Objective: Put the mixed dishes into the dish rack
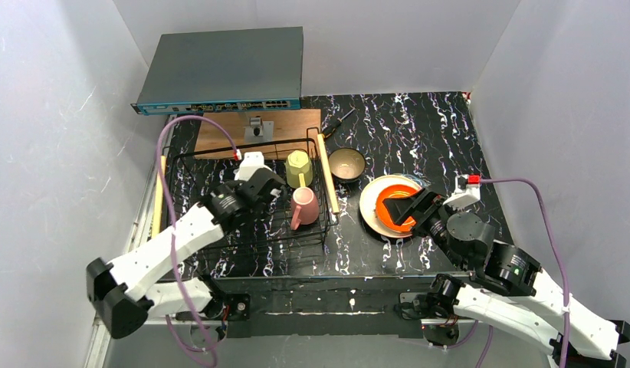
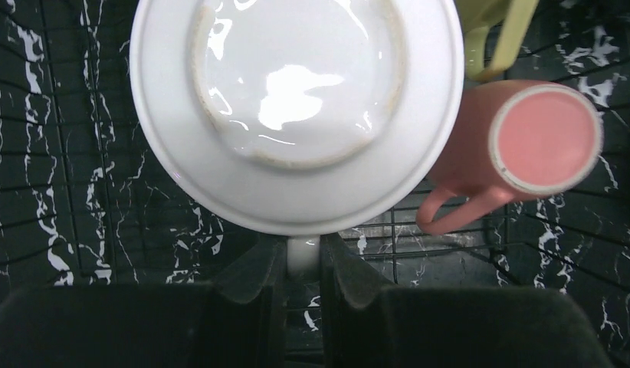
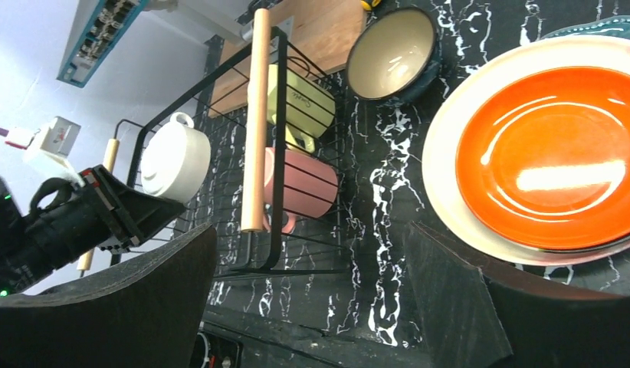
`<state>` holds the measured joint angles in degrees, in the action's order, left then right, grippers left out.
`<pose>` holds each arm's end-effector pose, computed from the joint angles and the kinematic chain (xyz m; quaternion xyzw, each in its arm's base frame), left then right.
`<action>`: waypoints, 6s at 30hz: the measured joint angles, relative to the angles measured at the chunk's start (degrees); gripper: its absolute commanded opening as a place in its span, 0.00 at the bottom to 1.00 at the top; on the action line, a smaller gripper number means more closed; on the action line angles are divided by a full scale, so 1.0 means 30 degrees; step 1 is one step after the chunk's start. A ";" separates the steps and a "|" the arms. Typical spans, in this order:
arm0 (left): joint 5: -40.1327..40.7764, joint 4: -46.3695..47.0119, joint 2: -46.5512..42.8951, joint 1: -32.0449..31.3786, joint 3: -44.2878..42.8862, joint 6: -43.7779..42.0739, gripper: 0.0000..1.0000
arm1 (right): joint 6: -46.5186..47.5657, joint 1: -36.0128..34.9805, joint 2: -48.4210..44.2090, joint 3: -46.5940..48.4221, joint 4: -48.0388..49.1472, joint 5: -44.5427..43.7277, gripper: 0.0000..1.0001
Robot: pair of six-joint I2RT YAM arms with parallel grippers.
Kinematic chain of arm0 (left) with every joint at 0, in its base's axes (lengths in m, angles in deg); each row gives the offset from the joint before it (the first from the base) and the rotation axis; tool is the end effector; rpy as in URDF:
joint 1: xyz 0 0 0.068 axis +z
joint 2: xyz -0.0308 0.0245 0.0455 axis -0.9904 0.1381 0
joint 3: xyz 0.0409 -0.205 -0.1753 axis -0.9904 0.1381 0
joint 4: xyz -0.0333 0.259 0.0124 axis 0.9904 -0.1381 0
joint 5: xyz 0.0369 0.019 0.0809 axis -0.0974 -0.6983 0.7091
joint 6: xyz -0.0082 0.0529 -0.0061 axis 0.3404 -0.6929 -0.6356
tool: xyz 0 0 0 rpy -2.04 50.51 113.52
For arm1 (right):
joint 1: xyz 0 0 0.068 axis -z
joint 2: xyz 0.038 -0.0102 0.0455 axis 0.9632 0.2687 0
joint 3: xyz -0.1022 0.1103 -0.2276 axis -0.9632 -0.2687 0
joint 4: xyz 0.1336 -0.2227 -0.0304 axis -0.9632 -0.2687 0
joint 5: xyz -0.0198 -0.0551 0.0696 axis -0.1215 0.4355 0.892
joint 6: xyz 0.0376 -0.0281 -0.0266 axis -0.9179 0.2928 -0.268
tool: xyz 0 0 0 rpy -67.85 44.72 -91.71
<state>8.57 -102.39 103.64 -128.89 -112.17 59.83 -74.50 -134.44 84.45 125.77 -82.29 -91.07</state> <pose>0.1591 -0.1405 0.3183 -0.0355 0.9005 -0.0230 0.4328 0.0627 0.0654 0.3421 0.1552 0.7567 0.3492 0.5304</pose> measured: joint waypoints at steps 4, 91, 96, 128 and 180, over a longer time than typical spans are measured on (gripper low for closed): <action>0.0134 -0.0482 0.2440 0.0414 -0.0380 0.2444 0.00 | -0.0194 0.0000 -0.0171 -0.0150 -0.0566 -0.0403 0.98; -0.8768 -0.1177 -0.9216 0.2905 -0.2720 -0.0752 0.98 | 0.7952 1.0317 2.2508 1.2865 -0.1558 0.6558 0.72; -0.9227 -0.1271 -0.9230 0.2915 -0.2393 -0.0684 0.98 | 0.8671 1.1412 2.6524 1.5215 -0.1430 0.9147 0.69; -1.0175 -0.0923 -0.9627 0.2923 -0.0861 0.0452 0.98 | 0.7944 1.8342 1.6961 0.5540 0.3288 1.6868 0.01; -1.8266 1.4819 -0.3927 -0.0990 0.2441 0.7167 0.90 | -0.1999 0.8968 0.7179 -0.4544 1.4427 2.4636 0.01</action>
<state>-46.23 -57.93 91.86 -131.86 -104.85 81.33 -80.50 -107.54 105.99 112.14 -39.01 -17.16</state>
